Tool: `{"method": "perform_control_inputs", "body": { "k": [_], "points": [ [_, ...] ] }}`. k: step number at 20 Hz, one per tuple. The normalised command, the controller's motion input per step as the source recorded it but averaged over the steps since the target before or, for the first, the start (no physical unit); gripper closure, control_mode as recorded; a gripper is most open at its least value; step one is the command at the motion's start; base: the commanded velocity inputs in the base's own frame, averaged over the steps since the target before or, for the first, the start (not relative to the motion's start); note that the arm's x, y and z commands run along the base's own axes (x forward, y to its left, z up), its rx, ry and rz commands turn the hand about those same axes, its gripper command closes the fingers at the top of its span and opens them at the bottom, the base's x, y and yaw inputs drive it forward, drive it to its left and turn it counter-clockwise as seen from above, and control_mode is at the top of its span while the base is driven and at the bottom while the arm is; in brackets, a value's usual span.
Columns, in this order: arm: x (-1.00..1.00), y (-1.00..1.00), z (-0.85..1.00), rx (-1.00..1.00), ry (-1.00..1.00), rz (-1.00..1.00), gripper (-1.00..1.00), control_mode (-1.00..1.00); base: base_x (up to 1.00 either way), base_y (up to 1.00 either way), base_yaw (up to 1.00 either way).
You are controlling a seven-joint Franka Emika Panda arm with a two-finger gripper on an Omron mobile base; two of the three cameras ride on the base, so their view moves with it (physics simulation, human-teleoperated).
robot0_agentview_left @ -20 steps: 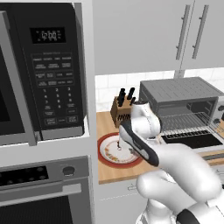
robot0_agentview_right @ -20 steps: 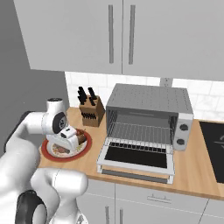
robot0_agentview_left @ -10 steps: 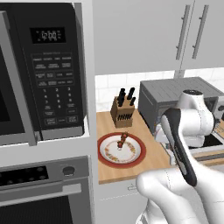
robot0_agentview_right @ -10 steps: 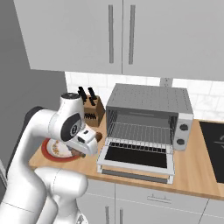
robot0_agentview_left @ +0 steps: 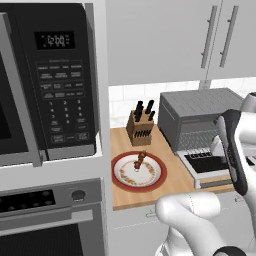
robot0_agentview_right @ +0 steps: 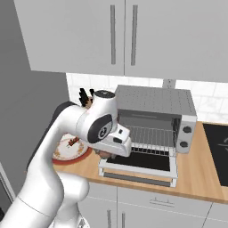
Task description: Pick up the kebab skewer and baguette bread, and place them inside the toaster oven. Close the toaster oven door and start by setting the timer.
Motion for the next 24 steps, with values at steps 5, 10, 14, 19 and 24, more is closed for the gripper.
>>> {"method": "perform_control_inputs", "body": {
  "k": [5, 10, 14, 19, 24],
  "points": [
    [0.59, -0.03, 0.00, 0.00, -0.01, 0.19, 1.00, -1.00, 0.00, 0.00, 0.00],
    [0.50, 0.00, -0.11, 0.02, -0.01, 0.20, 1.00, -1.00, 0.00, 0.00, 0.00],
    [0.38, -0.02, -0.29, 0.03, -0.05, 0.17, 1.00, -1.00, 0.00, 0.00, 0.00],
    [0.39, 0.00, -0.20, 0.05, -0.02, 0.14, 1.00, -1.00, 0.00, 0.00, 0.00],
    [0.27, 0.00, -0.14, 0.03, 0.00, 0.06, 1.00, -1.00, 0.00, 0.00, 0.00]
  ]
}}
